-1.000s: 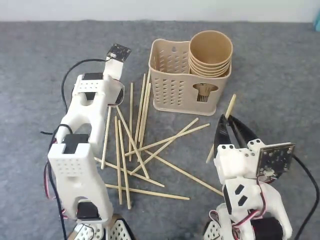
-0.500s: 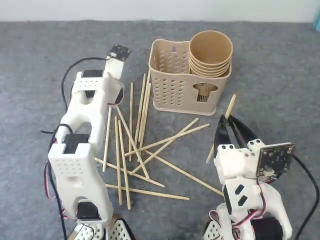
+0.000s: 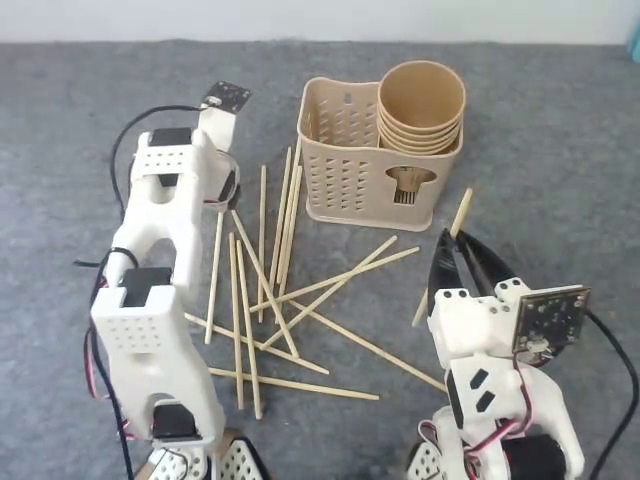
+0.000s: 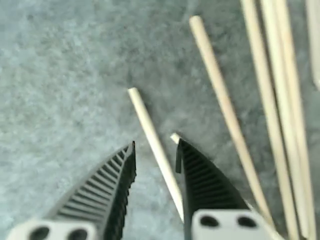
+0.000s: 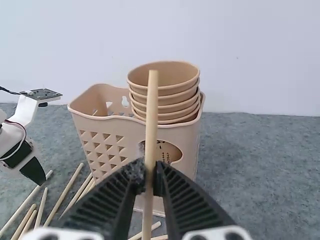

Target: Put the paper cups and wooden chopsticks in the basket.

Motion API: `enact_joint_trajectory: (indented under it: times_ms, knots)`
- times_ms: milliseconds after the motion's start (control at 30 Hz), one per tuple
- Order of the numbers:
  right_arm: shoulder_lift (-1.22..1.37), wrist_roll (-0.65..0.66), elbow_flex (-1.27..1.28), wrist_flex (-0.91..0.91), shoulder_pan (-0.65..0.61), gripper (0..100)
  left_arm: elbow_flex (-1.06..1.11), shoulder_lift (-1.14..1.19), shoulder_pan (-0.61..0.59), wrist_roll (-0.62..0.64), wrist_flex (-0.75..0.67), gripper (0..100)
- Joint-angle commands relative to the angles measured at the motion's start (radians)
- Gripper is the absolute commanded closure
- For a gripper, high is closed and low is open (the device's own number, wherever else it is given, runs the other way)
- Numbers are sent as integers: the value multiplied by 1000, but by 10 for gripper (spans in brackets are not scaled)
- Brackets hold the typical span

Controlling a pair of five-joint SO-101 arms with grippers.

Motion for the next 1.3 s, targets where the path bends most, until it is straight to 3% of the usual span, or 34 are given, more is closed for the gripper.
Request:
enact_joint_trajectory:
  times_ms: [0, 133, 300, 600, 767, 867, 1100, 1267]
  knots:
    - [-4, -12, -8, 8, 13, 991, 22, -8, -9, -15, -64, 869]
    - [-4, -12, -8, 8, 13, 991, 77, 0, 6, -92, -71, 870]
    - [-4, -12, -8, 8, 10, 991, 84, 20, 23, -103, -61, 870]
    - [-4, -12, -8, 8, 10, 991, 87, 81, 21, -103, 133, 871]
    - [-4, -12, -8, 7, 10, 991, 35, 98, 5, -6, 167, 998]
    - [-4, -12, -8, 7, 16, 991, 12, 87, 9, 34, 176, 988]
    - [-4, -11, -26, -24, 10, 991, -202, -49, 8, 44, 399, 988]
    - [-2, -11, -78, -125, 10, 991, -259, -226, 3, 44, 459, 988]
